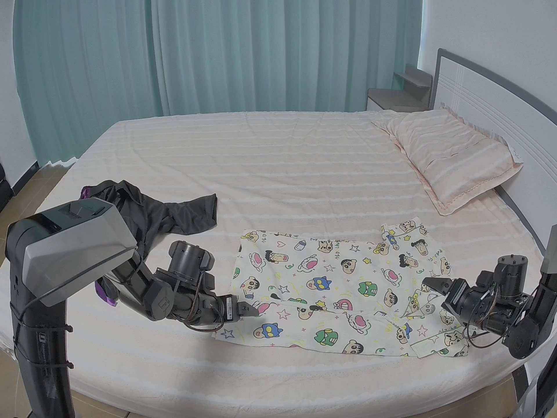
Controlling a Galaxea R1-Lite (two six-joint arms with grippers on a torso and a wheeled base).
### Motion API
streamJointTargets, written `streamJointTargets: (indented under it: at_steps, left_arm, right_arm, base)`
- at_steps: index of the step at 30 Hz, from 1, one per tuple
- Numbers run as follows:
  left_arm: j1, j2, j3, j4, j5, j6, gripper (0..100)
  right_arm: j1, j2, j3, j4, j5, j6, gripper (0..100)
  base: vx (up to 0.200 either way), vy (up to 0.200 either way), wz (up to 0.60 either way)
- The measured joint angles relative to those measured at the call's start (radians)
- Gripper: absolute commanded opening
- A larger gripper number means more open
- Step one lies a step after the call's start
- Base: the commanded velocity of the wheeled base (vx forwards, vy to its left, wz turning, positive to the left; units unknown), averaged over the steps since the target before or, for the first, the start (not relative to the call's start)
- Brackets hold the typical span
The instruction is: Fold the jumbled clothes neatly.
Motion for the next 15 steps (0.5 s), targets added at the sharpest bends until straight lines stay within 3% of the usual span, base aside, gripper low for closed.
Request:
streamJointTargets:
  at_steps: [15]
  left_arm:
    - [0.011, 0.005, -0.005, 0.001, 0.026, -0.003, 100]
  right_arm:
    - [0.001, 0.004, 0.0, 0.0, 0.0, 0.001, 100]
  base:
    - [0.0, 0.0, 0.0]
